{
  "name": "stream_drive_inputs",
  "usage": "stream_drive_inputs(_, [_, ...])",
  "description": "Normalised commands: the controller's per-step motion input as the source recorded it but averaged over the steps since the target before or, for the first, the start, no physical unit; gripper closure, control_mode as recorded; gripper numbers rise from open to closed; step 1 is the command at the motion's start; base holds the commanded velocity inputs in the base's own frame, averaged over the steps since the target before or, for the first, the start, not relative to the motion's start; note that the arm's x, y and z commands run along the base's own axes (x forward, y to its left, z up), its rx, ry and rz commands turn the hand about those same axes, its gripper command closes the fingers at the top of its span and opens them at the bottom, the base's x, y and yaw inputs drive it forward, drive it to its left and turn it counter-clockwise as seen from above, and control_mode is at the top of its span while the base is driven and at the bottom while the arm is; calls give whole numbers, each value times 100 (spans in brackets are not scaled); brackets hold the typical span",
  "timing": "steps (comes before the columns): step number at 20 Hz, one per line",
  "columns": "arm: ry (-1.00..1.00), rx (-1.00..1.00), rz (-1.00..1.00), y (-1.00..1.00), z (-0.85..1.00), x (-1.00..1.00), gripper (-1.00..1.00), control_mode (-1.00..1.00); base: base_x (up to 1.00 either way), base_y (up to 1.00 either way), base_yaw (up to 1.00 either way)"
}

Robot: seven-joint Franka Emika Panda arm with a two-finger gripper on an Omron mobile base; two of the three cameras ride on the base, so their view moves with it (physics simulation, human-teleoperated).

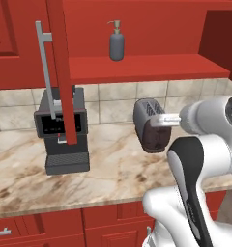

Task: Locate and retrieve the soap dispenser and soap dispenser from the cabinet. Place them next to the sink.

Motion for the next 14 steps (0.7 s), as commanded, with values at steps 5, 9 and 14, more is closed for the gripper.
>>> stream_drive_inputs(5, [-1, -4, 4, 0, 19, 2, -100, -100, 0, 0, 0])
stream_drive_inputs(9, [0, -2, -4, 0, 5, 14, -100, -100, 0, 0, 0])
stream_drive_inputs(14, [-3, -1, -8, 0, 15, 13, -100, -100, 0, 0, 0])
